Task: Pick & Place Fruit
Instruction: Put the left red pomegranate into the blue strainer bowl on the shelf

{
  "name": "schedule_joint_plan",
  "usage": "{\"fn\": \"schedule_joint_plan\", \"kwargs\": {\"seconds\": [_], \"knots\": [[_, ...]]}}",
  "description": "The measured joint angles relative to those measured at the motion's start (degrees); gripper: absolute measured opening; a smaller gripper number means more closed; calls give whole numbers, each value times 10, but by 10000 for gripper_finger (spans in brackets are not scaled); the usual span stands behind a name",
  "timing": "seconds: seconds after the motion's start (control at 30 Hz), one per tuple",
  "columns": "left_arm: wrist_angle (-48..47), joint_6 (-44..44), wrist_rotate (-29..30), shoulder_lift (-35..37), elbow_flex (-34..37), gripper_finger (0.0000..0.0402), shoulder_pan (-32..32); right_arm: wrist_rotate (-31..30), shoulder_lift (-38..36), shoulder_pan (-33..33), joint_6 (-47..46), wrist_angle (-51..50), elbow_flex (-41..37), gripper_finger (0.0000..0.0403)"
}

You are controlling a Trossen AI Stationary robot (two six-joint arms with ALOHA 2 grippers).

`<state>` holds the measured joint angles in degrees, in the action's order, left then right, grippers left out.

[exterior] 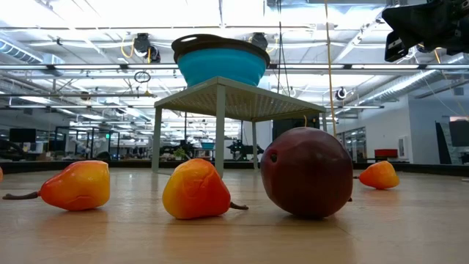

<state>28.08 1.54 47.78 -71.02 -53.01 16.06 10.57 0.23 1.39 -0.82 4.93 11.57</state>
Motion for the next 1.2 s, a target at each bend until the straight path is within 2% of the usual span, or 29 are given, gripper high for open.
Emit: {"fn": "schedule_joint_plan", "kwargs": {"seconds": [0.13, 0.37, 0.47, 0.7, 0.93, 1.2], "knots": [[-29, -10, -28, 0, -7, 198, -21, 0, 0, 0, 0, 0, 0, 0], [-299, -92, -71, -3, -115, 198, -68, 0, 0, 0, 3, 0, 0, 0], [-378, -115, -78, -4, -155, 198, -86, 0, 0, 0, 4, 0, 0, 0], [-416, -126, -128, -4, -189, 198, -127, 0, 0, 0, 6, 0, 0, 0], [-430, -155, -200, -23, -192, 198, -168, 0, 0, 0, 6, 0, 0, 0], [-539, -126, -255, -90, -260, 198, -190, 0, 0, 0, 5, -5, 0, 0]]}}
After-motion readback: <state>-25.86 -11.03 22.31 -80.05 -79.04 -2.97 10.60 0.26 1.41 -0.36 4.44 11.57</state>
